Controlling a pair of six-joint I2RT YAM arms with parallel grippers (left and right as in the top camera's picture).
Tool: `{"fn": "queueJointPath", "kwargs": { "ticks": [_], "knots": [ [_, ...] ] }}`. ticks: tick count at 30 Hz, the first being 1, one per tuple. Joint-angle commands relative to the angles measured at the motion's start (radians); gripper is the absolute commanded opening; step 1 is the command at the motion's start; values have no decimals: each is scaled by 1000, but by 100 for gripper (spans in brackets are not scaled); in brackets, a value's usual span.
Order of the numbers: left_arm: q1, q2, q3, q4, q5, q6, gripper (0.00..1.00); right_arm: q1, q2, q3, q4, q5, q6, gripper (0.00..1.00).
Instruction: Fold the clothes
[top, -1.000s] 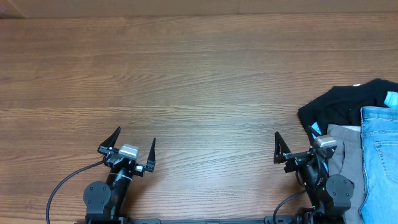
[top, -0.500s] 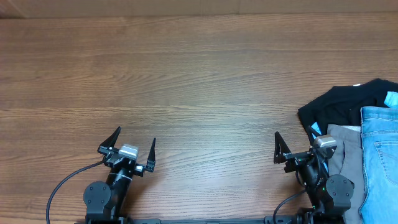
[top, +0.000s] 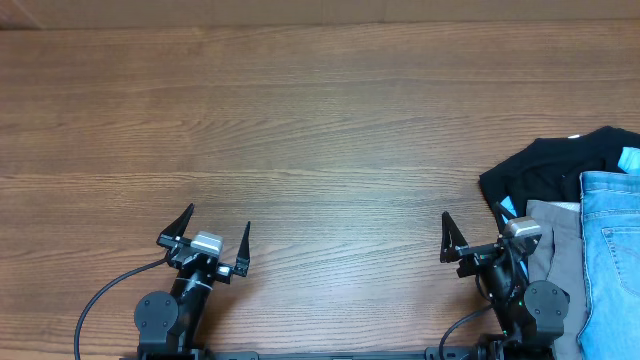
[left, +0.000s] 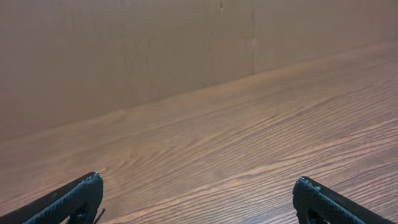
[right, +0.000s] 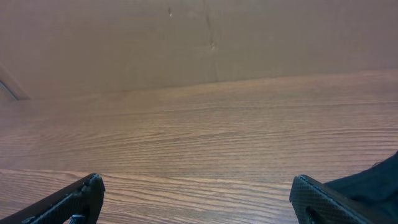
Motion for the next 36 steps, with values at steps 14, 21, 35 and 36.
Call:
{"fn": "queueJointPath", "kwargs": {
  "ticks": [14, 21, 35, 36],
  "knots": [
    [-8, -10, 24, 19, 135, -426, 100, -4, -5, 76, 43, -228, 117, 100],
    [-8, 64, 340, -205, -10, -240, 100, -4, 197, 356, -103, -162, 134, 100],
    [-8, 746, 1199, -886, -121, -235, 100, -8, 1093, 1135, -651, -199, 126, 100],
    [-8, 769, 1228, -903, -112, -234, 100, -13, 1119, 1158, -664, -195, 129, 100]
  ]
}}
